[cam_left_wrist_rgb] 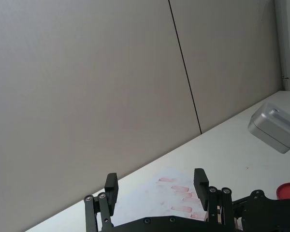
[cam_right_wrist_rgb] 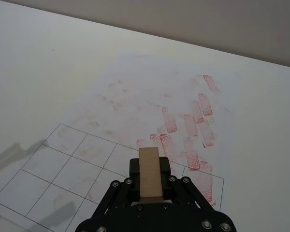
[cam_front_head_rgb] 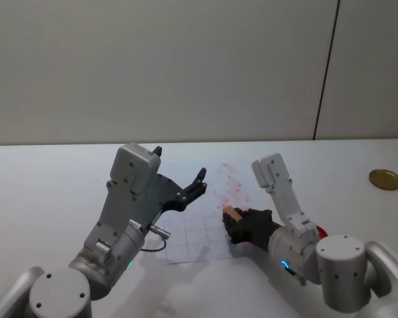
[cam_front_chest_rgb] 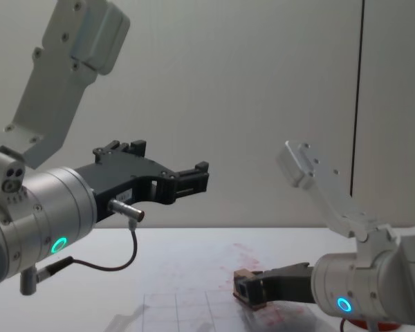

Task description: Use the one hand to pick up the stamp and affix it onto the A4 paper.

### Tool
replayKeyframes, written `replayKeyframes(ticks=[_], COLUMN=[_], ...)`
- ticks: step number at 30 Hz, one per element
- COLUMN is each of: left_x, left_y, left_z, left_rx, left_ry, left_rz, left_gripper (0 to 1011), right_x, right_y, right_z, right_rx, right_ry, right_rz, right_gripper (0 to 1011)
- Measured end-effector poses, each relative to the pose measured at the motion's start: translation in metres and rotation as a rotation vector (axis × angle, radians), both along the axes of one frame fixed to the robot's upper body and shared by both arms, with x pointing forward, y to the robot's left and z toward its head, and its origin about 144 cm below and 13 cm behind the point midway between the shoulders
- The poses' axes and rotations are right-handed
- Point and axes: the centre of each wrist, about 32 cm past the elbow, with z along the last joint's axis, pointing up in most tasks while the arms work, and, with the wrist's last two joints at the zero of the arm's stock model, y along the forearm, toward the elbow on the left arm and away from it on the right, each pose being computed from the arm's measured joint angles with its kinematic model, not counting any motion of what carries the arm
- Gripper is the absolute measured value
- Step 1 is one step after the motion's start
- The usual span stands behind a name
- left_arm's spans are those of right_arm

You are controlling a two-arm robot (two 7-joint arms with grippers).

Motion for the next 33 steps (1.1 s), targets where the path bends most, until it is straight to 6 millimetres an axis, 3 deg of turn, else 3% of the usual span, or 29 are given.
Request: replayKeyframes(ticks=[18,33], left_x=[0.0,0.0], left_y=[0.0,0.0], left_z=[0.0,0.0], left_rx=[0.0,0.0], left_ry=[0.0,0.0], left_rz=[0.0,0.0], left_gripper=[993,993], right_x=[0.006,0.004], right_y=[0.0,-0.001], right_z=[0.003,0.017], right_rx=[-0.013,0.003], right_ry=[0.035,-0.007], right_rz=[-0.012,-0.006], right_gripper=[219,219])
